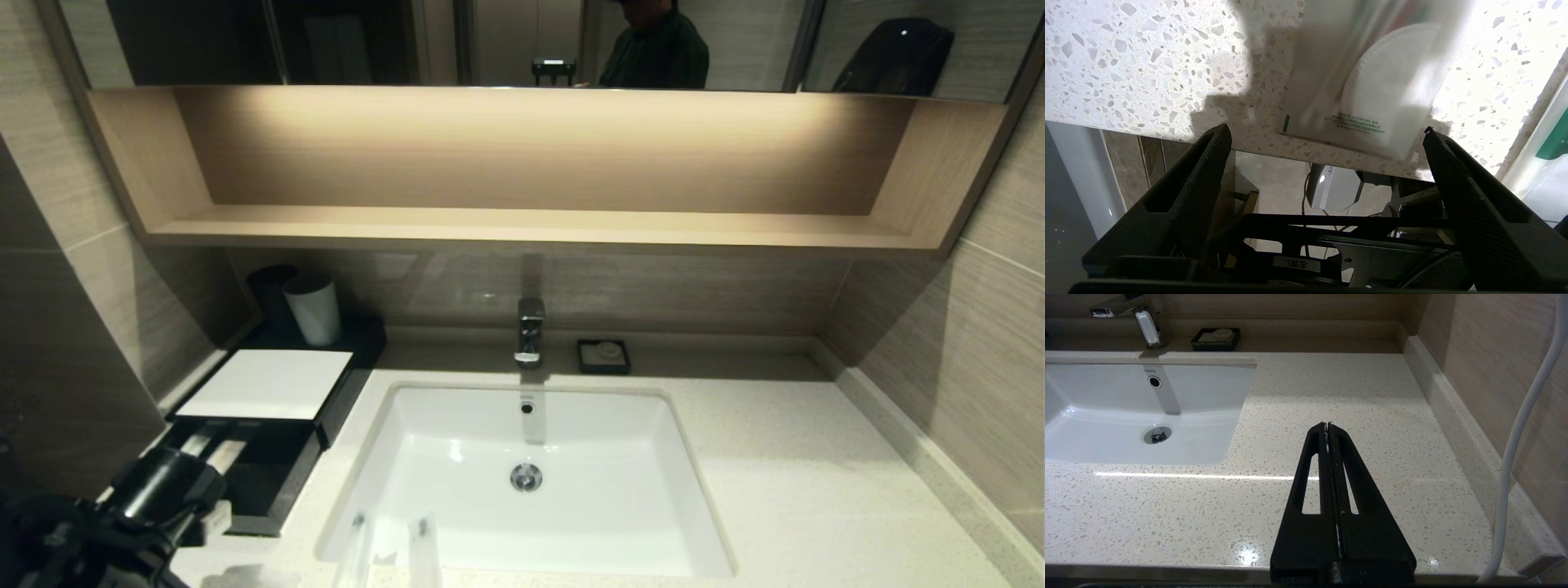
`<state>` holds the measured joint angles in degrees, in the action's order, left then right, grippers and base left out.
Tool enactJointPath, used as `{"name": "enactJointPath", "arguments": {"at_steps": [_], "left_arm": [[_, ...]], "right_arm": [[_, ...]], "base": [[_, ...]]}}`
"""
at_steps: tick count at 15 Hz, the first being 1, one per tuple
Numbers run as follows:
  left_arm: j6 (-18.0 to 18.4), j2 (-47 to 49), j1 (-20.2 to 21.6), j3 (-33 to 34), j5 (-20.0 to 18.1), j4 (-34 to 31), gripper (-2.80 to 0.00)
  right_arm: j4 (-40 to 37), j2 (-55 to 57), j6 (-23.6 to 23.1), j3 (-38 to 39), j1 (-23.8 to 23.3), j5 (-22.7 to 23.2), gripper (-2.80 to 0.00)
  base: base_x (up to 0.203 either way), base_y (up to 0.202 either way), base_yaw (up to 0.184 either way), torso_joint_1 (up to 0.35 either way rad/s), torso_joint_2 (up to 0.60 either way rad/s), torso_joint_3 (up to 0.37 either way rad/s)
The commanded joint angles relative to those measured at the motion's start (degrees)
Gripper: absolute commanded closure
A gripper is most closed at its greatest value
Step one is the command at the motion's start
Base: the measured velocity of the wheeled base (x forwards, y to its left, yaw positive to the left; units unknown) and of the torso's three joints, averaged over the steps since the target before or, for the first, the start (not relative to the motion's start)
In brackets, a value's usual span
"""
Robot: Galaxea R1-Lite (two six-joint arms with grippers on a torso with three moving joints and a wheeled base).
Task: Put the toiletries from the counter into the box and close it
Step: Pick up the bathroom toiletry
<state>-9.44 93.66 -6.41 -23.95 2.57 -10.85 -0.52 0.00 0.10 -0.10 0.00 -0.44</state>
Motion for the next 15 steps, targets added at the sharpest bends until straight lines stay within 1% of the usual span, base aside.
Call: {"name": "enactJointPath", "arguments": {"at_steps": [1,4,7,15], "left_arm": [[-0.1,0.4,0.0,-0.1,0.1,0.0,-2.80],[0.5,0.8,-0.1,-0.2,0.1,0.0,-2.80],[0.5,1.8,-0.1,-0.1,0.0,1.2,-2.80],[0.5,2.6,-0.2,-0.4,0.0,1.6,-2.80]], "right_arm": [[0.0,0.0,0.0,0.0,0.1,0.0,0.00],[0.0,0.0,0.0,0.0,0.0,0.0,0.00],[0.0,0.0,0.0,0.0,0.0,0.0,0.00],[0.0,0.0,0.0,0.0,0.0,0.0,0.00]], "base": [[0.000,0.000,0.000,0.000,0.00,0.000],[0.000,0.000,0.000,0.000,0.00,0.000],[0.000,0.000,0.000,0.000,0.00,0.000],[0.000,0.000,0.000,0.000,0.00,0.000]]}}
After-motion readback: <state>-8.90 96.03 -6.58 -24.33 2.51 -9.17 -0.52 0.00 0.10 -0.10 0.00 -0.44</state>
